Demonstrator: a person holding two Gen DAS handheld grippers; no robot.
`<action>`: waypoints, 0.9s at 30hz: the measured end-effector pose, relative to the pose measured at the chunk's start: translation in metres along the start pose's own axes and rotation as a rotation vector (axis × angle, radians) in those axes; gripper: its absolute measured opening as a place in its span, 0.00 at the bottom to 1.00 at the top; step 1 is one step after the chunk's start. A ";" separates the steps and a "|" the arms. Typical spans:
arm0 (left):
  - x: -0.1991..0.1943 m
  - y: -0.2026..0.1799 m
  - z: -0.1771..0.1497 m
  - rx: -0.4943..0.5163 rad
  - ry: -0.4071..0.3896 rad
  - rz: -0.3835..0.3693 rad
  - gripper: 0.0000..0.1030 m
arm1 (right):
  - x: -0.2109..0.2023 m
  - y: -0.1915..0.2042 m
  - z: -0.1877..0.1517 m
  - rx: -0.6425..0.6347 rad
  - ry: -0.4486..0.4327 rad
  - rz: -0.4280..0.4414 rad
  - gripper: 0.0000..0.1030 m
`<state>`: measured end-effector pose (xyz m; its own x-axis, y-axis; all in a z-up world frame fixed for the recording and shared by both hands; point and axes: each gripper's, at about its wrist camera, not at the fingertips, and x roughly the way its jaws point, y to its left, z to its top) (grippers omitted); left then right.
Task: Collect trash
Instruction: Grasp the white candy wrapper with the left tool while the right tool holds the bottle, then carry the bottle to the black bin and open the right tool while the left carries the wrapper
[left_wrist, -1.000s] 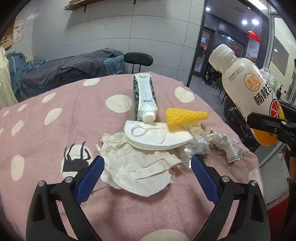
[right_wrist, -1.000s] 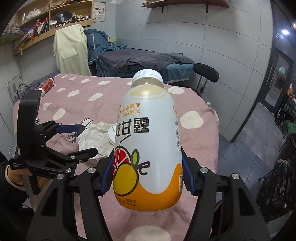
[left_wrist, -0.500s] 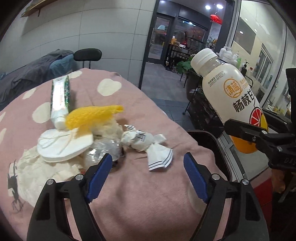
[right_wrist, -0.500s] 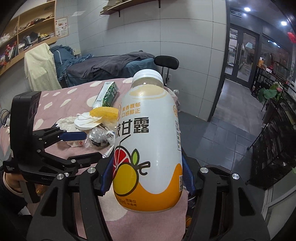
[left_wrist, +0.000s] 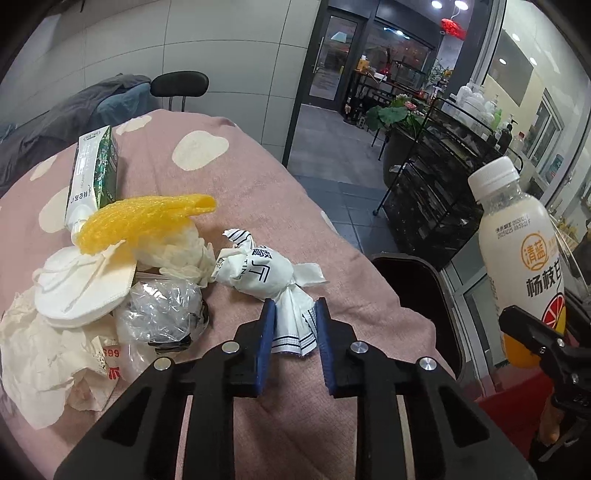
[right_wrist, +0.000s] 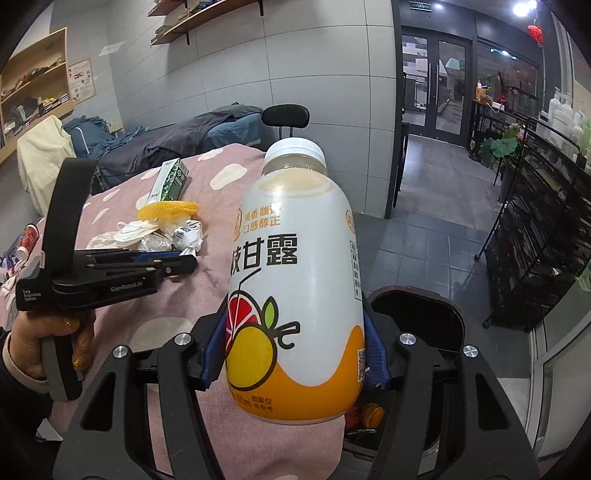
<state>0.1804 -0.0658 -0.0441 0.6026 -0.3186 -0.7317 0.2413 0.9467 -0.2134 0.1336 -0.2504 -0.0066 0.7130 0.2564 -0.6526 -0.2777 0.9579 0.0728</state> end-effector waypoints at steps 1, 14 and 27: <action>-0.002 0.000 -0.001 -0.003 -0.007 -0.010 0.19 | 0.000 -0.002 -0.003 0.006 -0.001 -0.007 0.60; -0.036 -0.065 -0.004 0.133 -0.123 -0.127 0.16 | 0.005 -0.049 -0.042 0.158 0.028 -0.095 0.60; -0.012 -0.130 -0.005 0.266 -0.089 -0.227 0.16 | 0.093 -0.127 -0.101 0.318 0.260 -0.235 0.60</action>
<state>0.1378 -0.1853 -0.0110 0.5719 -0.5337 -0.6229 0.5595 0.8091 -0.1796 0.1703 -0.3611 -0.1528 0.5370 0.0261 -0.8432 0.1115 0.9885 0.1017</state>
